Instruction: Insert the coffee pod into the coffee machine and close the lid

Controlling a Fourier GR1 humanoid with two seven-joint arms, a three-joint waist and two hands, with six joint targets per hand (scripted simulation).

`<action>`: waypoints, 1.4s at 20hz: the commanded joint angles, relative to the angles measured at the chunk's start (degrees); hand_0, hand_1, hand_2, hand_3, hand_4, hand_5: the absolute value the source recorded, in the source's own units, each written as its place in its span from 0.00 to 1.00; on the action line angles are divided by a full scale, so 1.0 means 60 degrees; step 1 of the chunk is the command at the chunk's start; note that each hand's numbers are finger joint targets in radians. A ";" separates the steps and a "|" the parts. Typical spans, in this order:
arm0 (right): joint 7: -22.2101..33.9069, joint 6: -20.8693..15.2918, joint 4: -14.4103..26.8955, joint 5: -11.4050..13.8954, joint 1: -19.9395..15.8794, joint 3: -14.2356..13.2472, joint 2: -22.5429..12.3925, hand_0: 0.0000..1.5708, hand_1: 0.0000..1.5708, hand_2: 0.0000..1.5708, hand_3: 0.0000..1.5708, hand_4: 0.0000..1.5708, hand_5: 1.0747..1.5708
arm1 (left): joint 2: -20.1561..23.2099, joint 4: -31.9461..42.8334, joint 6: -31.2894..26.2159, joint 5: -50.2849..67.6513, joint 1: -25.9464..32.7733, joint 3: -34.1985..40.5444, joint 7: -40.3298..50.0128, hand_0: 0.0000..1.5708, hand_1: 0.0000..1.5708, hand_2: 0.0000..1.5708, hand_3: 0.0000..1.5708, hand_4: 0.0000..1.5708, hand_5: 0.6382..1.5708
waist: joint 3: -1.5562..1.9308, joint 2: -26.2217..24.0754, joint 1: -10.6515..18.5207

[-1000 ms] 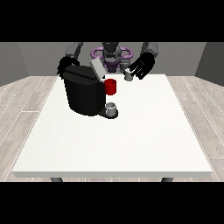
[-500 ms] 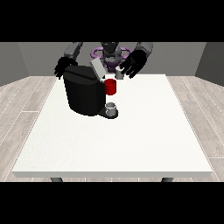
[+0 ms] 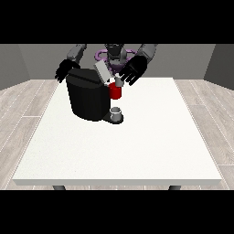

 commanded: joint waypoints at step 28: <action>-0.0567 0.0059 0.0155 -0.0322 0.0139 -0.0458 -0.0101 0.00 0.00 0.00 0.00 0.26 1.00 | -0.0354 0.0224 0.0042 -0.0423 -0.0211 -0.0077 -0.0116 0.78 0.78 0.81 0.74 0.31 1.00 | 0.0001 0.0584 0.0071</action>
